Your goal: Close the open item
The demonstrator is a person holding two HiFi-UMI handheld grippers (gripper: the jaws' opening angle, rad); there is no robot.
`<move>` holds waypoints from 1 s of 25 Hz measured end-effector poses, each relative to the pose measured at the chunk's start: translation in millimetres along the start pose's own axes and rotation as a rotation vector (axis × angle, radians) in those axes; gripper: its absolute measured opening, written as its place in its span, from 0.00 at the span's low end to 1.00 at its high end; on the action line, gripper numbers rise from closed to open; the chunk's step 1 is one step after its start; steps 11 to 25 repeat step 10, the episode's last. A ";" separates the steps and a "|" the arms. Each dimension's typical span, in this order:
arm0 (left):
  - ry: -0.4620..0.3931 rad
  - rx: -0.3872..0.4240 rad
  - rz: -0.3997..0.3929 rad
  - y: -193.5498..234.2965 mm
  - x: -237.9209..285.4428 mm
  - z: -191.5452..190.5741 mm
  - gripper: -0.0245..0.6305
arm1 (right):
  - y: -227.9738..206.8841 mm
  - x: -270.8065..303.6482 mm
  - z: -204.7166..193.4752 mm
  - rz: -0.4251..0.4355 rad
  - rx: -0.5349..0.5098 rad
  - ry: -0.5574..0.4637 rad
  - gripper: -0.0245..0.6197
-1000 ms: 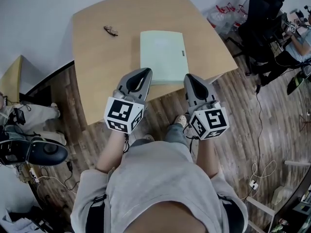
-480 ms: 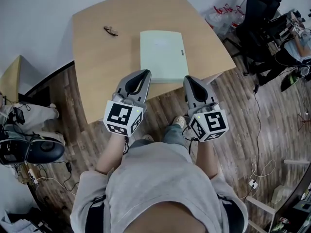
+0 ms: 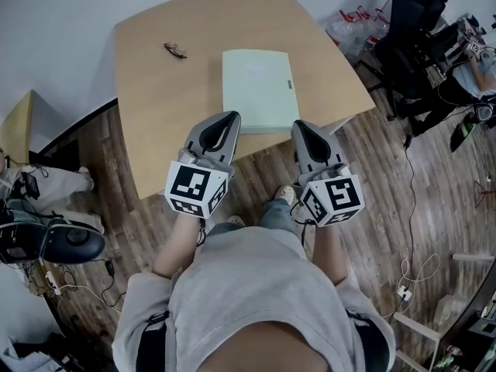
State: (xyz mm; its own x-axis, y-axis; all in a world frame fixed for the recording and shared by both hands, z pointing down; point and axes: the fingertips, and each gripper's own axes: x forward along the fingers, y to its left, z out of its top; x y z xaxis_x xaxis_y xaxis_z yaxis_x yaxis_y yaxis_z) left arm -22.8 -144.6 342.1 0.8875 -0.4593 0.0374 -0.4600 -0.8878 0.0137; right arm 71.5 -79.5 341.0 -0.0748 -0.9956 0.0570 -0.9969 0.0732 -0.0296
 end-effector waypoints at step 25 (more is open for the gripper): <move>0.001 0.009 -0.012 -4.4 0.1 -1.5 0.06 | 0.8 -5.4 -1.4 -0.015 -0.005 0.003 0.05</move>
